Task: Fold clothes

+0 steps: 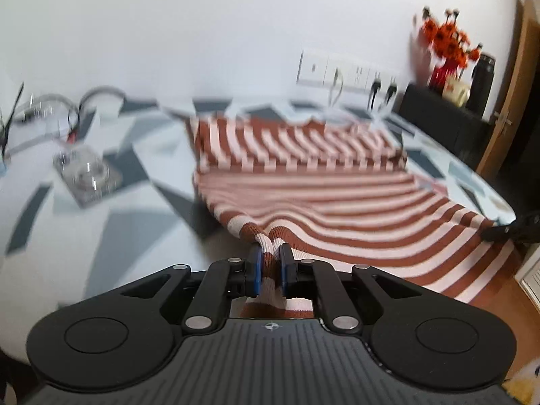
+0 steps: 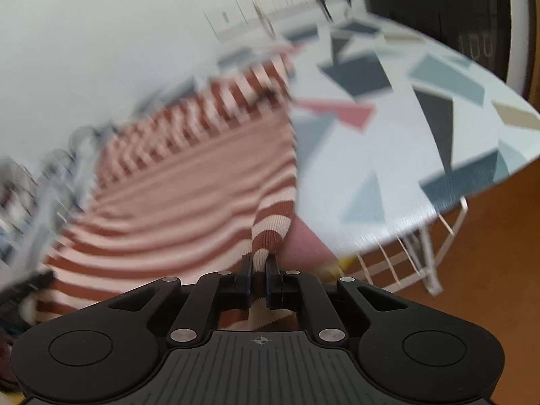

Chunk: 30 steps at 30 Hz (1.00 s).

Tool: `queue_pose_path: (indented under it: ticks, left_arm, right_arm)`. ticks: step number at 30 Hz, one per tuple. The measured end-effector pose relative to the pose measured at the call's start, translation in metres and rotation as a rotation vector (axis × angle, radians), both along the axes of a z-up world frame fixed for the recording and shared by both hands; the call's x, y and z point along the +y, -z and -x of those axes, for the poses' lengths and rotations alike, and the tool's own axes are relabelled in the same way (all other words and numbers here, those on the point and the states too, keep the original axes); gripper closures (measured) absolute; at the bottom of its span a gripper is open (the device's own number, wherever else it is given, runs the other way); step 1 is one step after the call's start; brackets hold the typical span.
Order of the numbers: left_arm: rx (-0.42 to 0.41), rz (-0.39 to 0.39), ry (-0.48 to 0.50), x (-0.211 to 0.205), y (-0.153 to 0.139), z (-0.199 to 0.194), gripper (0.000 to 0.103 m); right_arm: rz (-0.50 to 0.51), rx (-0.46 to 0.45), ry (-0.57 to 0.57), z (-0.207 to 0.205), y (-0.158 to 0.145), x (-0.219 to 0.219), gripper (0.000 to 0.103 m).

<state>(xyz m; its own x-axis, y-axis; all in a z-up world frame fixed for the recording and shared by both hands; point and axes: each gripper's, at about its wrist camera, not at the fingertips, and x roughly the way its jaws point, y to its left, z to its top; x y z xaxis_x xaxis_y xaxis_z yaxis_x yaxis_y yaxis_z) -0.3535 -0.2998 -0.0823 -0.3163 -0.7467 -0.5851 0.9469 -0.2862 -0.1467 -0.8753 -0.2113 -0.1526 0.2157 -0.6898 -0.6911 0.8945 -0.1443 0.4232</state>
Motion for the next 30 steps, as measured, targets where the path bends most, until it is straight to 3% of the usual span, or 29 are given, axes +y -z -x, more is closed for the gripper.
queue_pose_path:
  ticks: [7,16,22,25,30]
  left_arm:
    - [0.056,0.080,-0.050,-0.036,-0.033,-0.001,0.092]
    - [0.058,0.120,-0.111,-0.102,-0.057,0.011,0.092]
    - [-0.006,0.041,-0.140,-0.173,-0.039,0.025,0.092]
    - [-0.025,-0.053,-0.156,-0.211,-0.023,0.032,0.092]
    - [-0.110,-0.135,-0.112,-0.269,-0.005,0.048,0.088]
  right_arm:
    - [0.191,-0.038,0.062,0.012,-0.059,-0.027,0.097]
    - [0.250,0.006,0.097,0.023,-0.092,-0.092,0.097]
    - [0.272,0.003,0.097,0.033,-0.079,-0.158,0.097]
    - [0.236,-0.008,0.102,0.036,-0.055,-0.197,0.097]
    - [0.157,-0.085,0.142,0.048,-0.014,-0.249,0.097]
